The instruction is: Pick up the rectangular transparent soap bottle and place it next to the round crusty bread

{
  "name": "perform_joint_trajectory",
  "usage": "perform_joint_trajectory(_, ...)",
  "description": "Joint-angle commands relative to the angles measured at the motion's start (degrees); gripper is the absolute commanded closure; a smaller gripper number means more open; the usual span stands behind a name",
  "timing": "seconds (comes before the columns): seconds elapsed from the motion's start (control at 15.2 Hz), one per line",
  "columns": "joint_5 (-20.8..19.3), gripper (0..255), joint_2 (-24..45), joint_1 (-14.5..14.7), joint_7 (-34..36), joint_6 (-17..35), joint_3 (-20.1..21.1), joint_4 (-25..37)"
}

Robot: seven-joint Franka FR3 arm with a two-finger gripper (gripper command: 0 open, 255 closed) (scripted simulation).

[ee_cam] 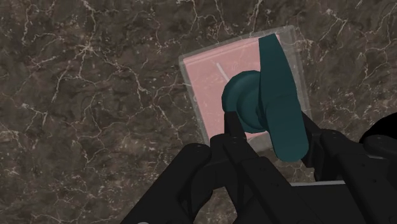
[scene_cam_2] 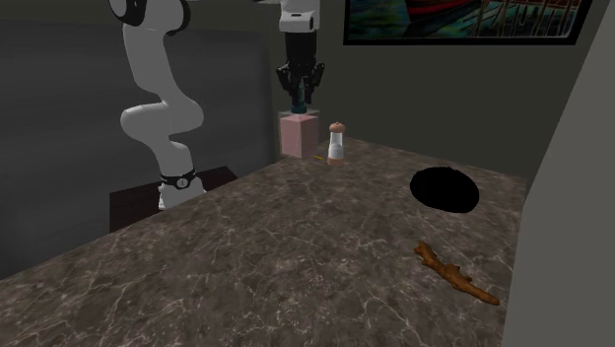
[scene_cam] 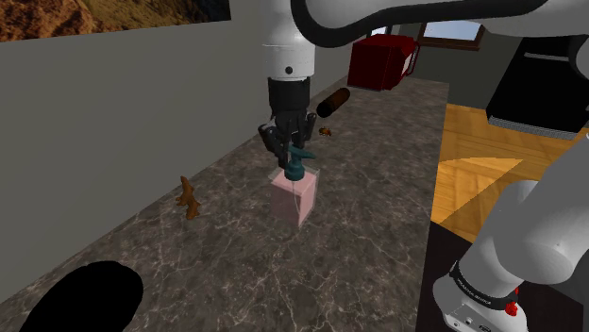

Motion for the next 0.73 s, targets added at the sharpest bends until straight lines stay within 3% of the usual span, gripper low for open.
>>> perform_joint_trajectory(0.0,-0.06,255,0.1,-0.04,0.17,-1.68,-0.07,1.77)
perform_joint_trajectory(0.66,-0.79,255,2.22,-0.12,1.51,-9.59,0.01,11.76)
